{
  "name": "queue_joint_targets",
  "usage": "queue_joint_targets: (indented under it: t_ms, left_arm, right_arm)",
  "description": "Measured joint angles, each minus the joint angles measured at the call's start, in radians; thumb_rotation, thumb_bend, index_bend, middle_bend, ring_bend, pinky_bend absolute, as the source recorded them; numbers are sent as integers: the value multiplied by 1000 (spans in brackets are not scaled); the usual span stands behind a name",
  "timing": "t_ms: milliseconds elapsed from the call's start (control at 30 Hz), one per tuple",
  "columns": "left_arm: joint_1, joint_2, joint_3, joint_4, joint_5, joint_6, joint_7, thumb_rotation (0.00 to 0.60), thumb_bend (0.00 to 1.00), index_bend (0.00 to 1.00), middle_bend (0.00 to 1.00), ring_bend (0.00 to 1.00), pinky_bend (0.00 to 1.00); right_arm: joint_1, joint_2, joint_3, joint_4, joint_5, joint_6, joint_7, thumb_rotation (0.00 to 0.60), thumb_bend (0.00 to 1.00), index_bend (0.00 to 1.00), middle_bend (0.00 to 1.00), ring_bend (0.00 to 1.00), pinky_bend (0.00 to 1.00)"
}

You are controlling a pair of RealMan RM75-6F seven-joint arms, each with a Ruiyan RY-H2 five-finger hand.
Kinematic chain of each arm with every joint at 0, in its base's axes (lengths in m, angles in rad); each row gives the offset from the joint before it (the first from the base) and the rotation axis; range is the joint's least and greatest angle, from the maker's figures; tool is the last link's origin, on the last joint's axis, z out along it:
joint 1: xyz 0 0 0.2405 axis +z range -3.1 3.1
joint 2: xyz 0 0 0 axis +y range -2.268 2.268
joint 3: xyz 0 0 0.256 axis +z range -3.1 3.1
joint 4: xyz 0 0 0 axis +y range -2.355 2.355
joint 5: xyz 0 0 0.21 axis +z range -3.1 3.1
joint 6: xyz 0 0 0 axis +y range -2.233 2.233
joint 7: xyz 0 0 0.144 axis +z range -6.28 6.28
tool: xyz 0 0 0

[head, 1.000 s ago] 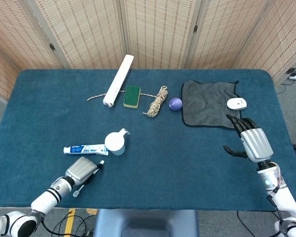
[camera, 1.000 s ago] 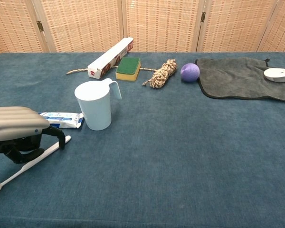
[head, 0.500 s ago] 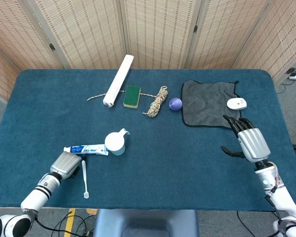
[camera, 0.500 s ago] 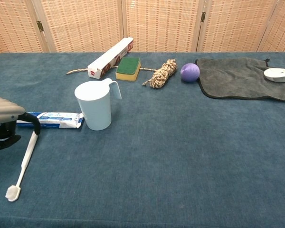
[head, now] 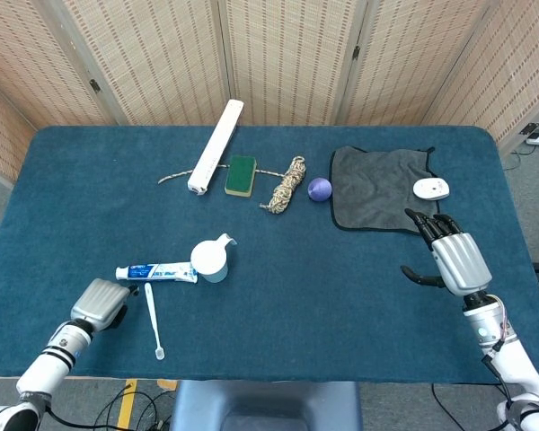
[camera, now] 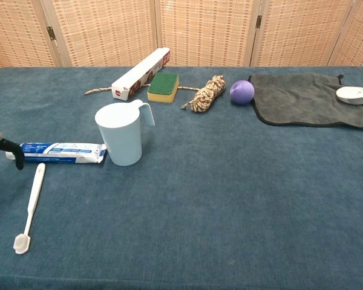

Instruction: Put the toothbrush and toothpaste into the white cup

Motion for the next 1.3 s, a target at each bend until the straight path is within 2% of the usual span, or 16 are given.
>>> queue_joint_targets:
  t_ms: [133, 233, 633, 933, 1300]
  left_arm:
    - [9, -12, -6, 12, 103, 3, -74, 600, 656, 307, 962, 780, 911]
    - [1, -38, -17, 31, 115, -20, -91, 600, 656, 296, 962, 780, 911]
    - [-44, -86, -37, 79, 8, -84, -52, 600, 656, 296, 962, 780, 911]
    - [-44, -81, -14, 78, -38, -70, -12, 600, 656, 306, 962, 780, 911]
    - [-26, -24, 28, 43, -79, -52, 7, 600, 656, 325, 962, 780, 911]
  right_arm:
    - [-2, -1, -1, 4, 1, 0, 3, 600, 164, 0, 178, 283, 199]
    - [-4, 0, 0, 7, 4, 1, 7, 600, 165, 0, 177, 283, 199]
    - [-14, 2, -3, 16, 8, 5, 18, 600, 165, 0, 177, 283, 199]
    - [-14, 6, -3, 9, 7, 4, 10, 600, 165, 0, 178, 285, 199]
    - [-17, 7, -1, -2, 5, 9, 2, 600, 164, 0, 178, 286, 199]
